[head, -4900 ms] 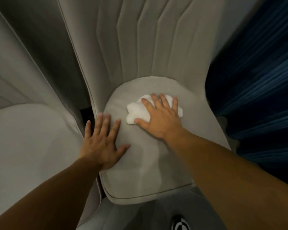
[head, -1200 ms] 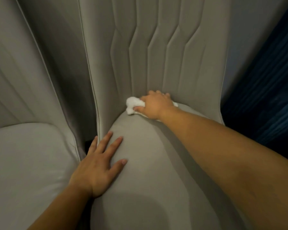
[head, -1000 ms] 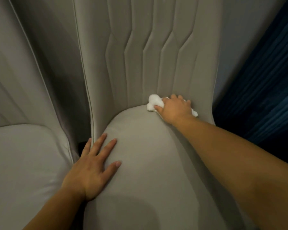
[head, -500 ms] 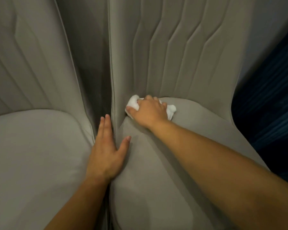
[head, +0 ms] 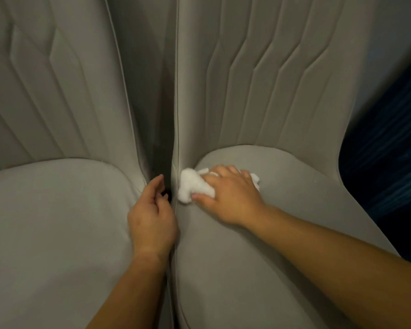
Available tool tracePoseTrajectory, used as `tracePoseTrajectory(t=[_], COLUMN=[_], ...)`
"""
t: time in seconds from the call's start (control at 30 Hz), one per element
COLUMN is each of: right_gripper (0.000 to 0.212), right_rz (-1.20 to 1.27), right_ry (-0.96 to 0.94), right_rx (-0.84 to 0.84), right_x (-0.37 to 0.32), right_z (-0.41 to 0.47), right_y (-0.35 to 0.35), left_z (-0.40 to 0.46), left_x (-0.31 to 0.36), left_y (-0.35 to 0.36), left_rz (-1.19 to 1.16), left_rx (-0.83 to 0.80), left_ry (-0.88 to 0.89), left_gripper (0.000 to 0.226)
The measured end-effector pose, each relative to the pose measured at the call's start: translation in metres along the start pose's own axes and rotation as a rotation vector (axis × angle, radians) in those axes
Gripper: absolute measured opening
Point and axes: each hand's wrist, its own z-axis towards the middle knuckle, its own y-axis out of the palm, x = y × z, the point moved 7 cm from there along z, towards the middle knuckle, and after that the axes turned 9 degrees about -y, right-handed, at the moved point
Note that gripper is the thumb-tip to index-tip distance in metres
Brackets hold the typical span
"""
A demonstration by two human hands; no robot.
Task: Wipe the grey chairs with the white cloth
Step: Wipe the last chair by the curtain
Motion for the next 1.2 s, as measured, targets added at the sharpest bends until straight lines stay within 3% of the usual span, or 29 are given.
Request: tracePoseTrajectory(t=[0.07, 0.17, 0.43, 0.53, 0.77, 0.93, 1.2], right_gripper=[0.054, 0.05, 0.051, 0.05, 0.058, 0.064, 0.073], right_rz=[0.016, -0.037, -0.134, -0.15, -0.128, -0.116, -0.072], right_ry=[0.102, 0.101, 0.285, 0.272, 0.402, 0.415, 0.463], right_rx=[0.013, 0.042, -0.004, 0.042, 0.044, 0.077, 0.11], right_x=[0.014, 0.029, 0.11, 0.113, 0.173, 0.215, 0.171], right_z=[0.032, 0.049, 0.072, 0.066, 0.032, -0.058, -0.231], right_y=[-0.001, 0.004, -0.012, -0.006, -0.02, -0.031, -0.047], left_z=[0.0, -0.002, -0.015, -0.013, -0.011, -0.007, -0.008], left_x=[-0.001, 0.008, 0.012, 0.004, -0.008, -0.014, -0.012], left_y=[-0.004, 0.001, 0.042, 0.052, 0.062, 0.065, 0.066], left_rz=[-0.038, 0.198, 0.728, 0.894, 1.125, 1.164, 1.164], left_rx=[0.032, 0.007, -0.383, -0.5, -0.508, -0.493, -0.488], left_ry=[-0.011, 0.105, 0.57, 0.546, 0.497, 0.507, 0.502], left_gripper=[0.042, 0.041, 0.064, 0.066, 0.077, 0.084, 0.091])
